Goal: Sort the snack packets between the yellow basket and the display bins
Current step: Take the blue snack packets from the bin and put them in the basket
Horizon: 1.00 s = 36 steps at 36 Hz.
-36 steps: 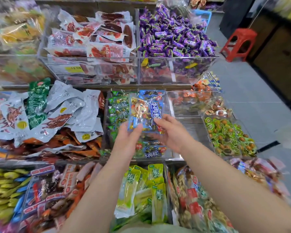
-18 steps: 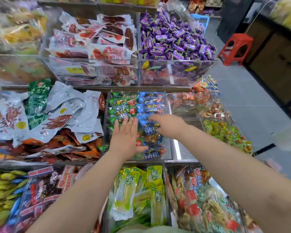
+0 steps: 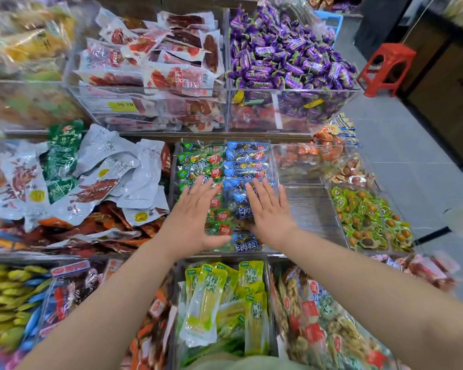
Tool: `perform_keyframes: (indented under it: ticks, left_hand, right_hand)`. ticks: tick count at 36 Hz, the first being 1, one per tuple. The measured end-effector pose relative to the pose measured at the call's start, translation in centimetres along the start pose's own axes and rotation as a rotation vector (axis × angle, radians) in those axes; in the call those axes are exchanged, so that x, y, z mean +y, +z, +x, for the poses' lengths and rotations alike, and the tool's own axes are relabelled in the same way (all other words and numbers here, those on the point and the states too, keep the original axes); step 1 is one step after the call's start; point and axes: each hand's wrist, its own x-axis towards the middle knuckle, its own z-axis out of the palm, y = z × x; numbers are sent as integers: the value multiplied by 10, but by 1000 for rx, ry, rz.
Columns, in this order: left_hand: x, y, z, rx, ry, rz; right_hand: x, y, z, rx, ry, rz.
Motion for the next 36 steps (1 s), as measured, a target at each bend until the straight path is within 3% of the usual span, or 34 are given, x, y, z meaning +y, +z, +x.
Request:
perform_keyframes:
  ticks: [6,14,18,20,24,25,29,33,36]
  left_hand:
    - [-3,-24,-33,-24,185,304]
    - [6,-15,-27,1,338,187]
    - [15,-7,-16,-34,300,349]
    - [15,-5,-14,-52,261,461]
    - [7,-2,-16,-19,247,520]
    - [5,-2,-17,-22,222,542]
    - [0,-5,-17,-198,1,595]
    - [2,-8,-12,-290,-97,639]
    - [7,-11,-10,-126,58,706]
  right_hand:
    - [5,1,13,-62,-82,-62]
    - [6,-1,26,-105,-114,-111]
    - [4,-8,21,-119,-108,-63]
    - [2,-15,12,-59,-121,25]
    - [0,-22,-18,405,-138,328]
    - [0,-20,-24,392,-158,376]
    - [-15,-12,-30,-96,-113,553]
    - [-35,-9,-17,-184,-119,519]
    - [-50,-4,-10,-238,-116,454]
